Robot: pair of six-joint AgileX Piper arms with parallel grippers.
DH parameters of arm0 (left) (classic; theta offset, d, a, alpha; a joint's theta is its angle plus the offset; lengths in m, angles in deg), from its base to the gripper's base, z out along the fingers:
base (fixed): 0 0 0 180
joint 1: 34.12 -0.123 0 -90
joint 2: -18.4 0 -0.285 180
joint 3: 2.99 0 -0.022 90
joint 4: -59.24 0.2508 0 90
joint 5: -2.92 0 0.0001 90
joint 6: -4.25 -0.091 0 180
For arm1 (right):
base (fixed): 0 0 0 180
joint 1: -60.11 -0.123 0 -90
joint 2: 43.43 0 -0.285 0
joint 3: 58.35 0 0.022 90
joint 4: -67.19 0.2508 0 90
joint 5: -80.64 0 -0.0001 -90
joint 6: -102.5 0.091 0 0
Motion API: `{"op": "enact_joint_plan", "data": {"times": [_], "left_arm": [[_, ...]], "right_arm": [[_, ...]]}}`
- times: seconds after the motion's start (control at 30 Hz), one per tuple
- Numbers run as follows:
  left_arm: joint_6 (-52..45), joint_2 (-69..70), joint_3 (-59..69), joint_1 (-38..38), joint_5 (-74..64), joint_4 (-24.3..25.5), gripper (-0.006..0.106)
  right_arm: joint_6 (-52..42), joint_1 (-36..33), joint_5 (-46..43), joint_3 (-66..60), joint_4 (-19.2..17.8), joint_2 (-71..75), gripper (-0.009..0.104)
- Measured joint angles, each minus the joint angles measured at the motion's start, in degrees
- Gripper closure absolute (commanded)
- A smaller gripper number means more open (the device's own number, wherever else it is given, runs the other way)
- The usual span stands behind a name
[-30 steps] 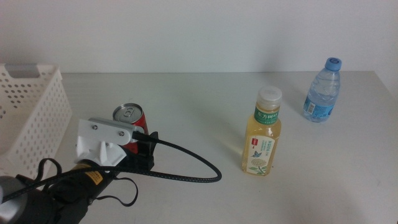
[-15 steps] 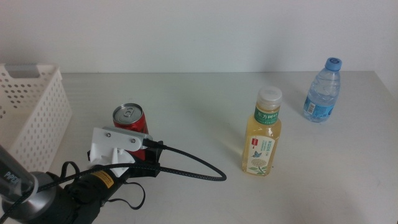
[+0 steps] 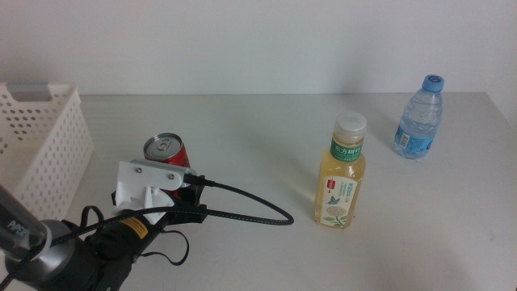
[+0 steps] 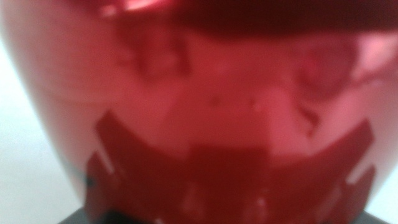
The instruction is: Use arms to grab the bottles and put them into the dustbin to the left of the table.
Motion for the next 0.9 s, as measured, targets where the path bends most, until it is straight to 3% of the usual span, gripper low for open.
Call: {"op": "enact_joint_plan", "data": {"times": [0.03, 0.17, 0.33, 0.5, 0.9], "left_arm": [[0.2, 0.0, 0.0, 0.0, 0.0, 0.0, 0.085], [3.0, 0.7, 0.3, 0.0, -0.3, 0.2, 0.101], [6.3, 6.1, 1.4, 0.0, -5.8, 2.3, 0.102], [6.9, 16.0, 0.5, 0.0, -19.7, 3.7, 0.102], [5.6, 32.5, -14.6, -0.7, -68.4, 6.3, 0.102]], "right_arm": [[0.0, 0.0, 0.0, 0.0, 0.0, 0.0, 0.008], [0.0, 0.0, 0.0, 0.0, 0.0, 0.0, 0.008], [0.0, 0.0, 0.0, 0.0, 0.0, 0.0, 0.008], [0.0, 0.0, 0.0, 0.0, 0.0, 0.0, 0.008], [0.0, 0.0, 0.0, 0.0, 0.0, 0.0, 0.008]]}}
